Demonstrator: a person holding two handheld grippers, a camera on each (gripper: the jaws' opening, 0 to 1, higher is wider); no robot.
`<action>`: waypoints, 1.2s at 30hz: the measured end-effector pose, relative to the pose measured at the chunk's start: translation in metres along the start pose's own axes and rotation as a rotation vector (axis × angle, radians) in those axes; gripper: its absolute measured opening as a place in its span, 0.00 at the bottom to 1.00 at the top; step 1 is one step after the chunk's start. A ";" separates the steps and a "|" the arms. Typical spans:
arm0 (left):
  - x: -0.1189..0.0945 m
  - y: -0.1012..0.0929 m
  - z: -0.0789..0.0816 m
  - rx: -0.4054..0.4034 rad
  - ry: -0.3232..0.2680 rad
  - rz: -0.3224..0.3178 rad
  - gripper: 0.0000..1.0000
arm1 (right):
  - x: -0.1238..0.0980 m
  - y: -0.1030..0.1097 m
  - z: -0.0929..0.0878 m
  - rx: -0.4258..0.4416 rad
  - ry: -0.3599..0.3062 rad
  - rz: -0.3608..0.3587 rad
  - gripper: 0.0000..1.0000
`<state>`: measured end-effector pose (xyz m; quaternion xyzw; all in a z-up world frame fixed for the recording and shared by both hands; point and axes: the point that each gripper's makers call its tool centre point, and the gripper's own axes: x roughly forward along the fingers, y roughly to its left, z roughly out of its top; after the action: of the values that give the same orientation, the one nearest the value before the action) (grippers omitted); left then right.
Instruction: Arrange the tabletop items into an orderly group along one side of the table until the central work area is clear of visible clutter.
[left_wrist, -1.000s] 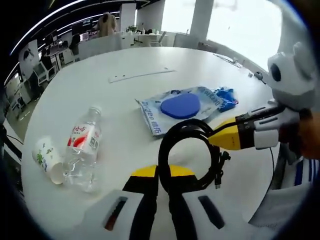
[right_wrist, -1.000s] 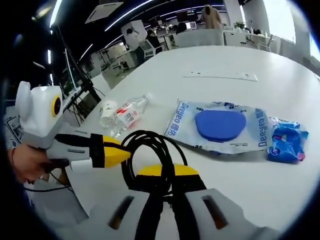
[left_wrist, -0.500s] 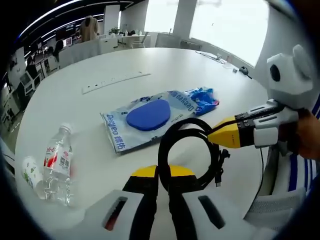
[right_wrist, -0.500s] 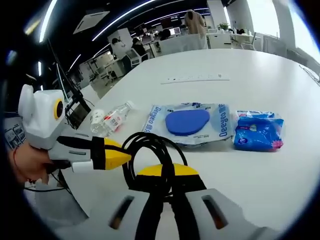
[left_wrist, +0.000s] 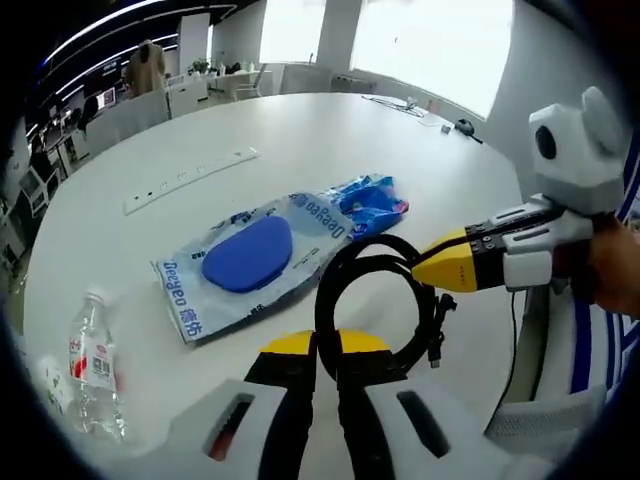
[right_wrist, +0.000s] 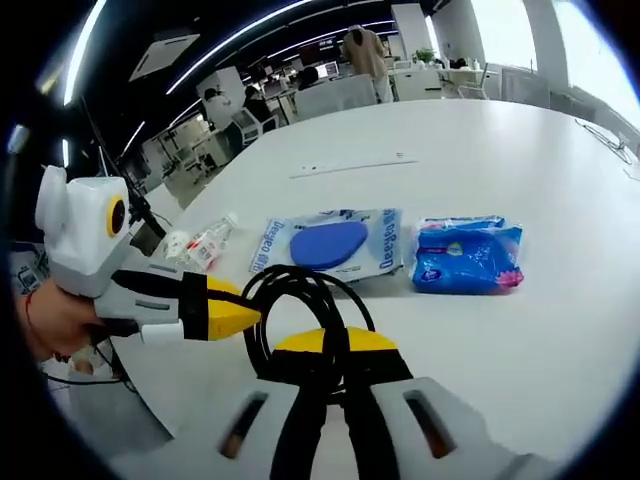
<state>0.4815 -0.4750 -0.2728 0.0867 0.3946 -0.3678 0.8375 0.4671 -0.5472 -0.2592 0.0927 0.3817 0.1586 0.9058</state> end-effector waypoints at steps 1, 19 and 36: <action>0.001 -0.001 0.001 0.001 0.001 -0.003 0.04 | -0.002 -0.006 0.000 0.004 0.000 -0.008 0.01; 0.039 -0.025 0.006 0.008 0.053 -0.053 0.03 | -0.001 -0.048 -0.013 0.044 0.023 -0.060 0.01; 0.068 -0.016 0.000 -0.058 0.097 -0.069 0.03 | 0.024 -0.067 -0.020 0.065 0.068 -0.059 0.02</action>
<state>0.4991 -0.5240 -0.3195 0.0666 0.4479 -0.3802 0.8065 0.4833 -0.6004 -0.3084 0.1050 0.4198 0.1224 0.8931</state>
